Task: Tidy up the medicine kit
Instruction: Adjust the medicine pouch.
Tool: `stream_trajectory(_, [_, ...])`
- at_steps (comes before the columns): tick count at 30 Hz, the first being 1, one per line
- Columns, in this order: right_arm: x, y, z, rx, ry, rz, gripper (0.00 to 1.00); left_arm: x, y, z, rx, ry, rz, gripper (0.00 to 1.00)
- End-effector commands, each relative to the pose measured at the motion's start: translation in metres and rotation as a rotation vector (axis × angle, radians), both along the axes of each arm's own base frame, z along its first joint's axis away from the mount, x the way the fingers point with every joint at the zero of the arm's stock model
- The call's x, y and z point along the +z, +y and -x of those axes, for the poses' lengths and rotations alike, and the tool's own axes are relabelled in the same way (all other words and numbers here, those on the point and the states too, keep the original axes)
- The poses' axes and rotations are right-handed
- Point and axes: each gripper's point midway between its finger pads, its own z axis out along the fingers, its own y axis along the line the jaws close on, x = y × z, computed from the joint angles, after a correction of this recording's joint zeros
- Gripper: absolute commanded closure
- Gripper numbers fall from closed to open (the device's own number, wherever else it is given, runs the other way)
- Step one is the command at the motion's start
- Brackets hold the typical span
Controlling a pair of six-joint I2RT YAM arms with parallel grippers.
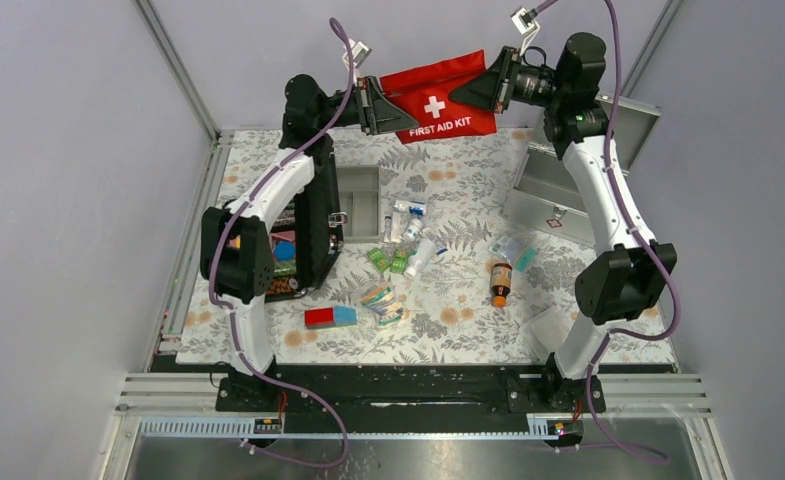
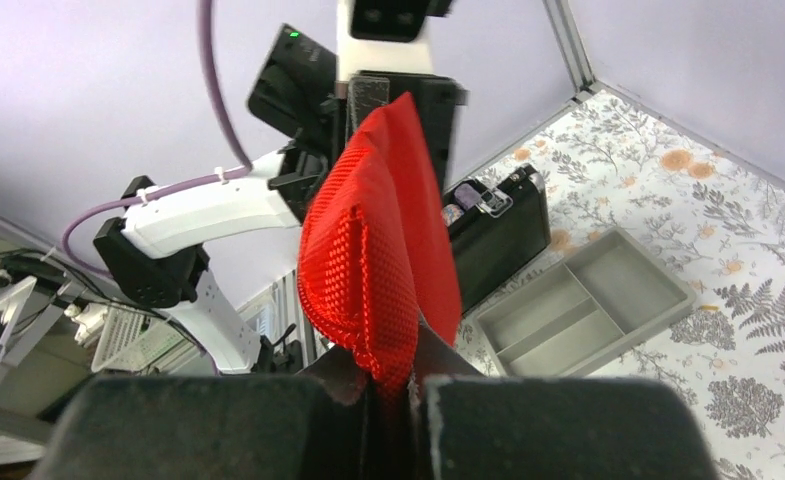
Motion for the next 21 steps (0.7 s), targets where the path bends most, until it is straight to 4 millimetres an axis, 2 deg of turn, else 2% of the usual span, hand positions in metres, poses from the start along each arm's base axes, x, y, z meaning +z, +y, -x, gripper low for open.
stream_trajectory(1, [-0.001, -0.003, 0.004, -0.015, -0.024, 0.006, 1.00, 0.029, 0.007, 0.006, 0.023, -0.154, 0.044, 0.99])
stream_trajectory(4, [-0.020, -0.003, 0.003, -0.004, -0.001, 0.022, 0.90, 0.027, 0.010, 0.002, 0.052, -0.142, 0.044, 1.00])
stream_trajectory(6, [-0.037, -0.005, 0.004, 0.004, 0.029, 0.038, 0.72, 0.023, 0.015, -0.003, 0.078, -0.124, 0.033, 1.00])
stream_trajectory(9, [-0.063, -0.013, 0.008, 0.029, 0.059, 0.056, 0.53, 0.010, 0.019, -0.005, 0.077, -0.116, -0.024, 1.00])
stream_trajectory(13, [-0.055, -0.035, 0.003, -0.010, 0.003, 0.073, 0.34, -0.025, 0.024, 0.009, -0.010, -0.063, -0.139, 1.00])
stream_trajectory(16, [-0.049, -0.051, -0.002, -0.051, -0.048, 0.116, 0.28, -0.057, 0.033, 0.013, 0.052, -0.105, -0.260, 1.00])
stream_trajectory(17, [-0.047, -0.054, -0.001, -0.060, -0.077, 0.139, 0.26, -0.076, 0.039, 0.018, 0.081, -0.084, -0.351, 1.00])
stream_trajectory(19, [-0.051, -0.057, 0.004, -0.066, -0.148, 0.198, 0.22, -0.102, 0.047, 0.022, 0.111, -0.202, -0.525, 1.00])
stream_trajectory(21, [-0.055, -0.057, 0.013, -0.045, -0.227, 0.240, 0.20, -0.117, 0.052, 0.030, 0.078, -0.301, -0.649, 1.00])
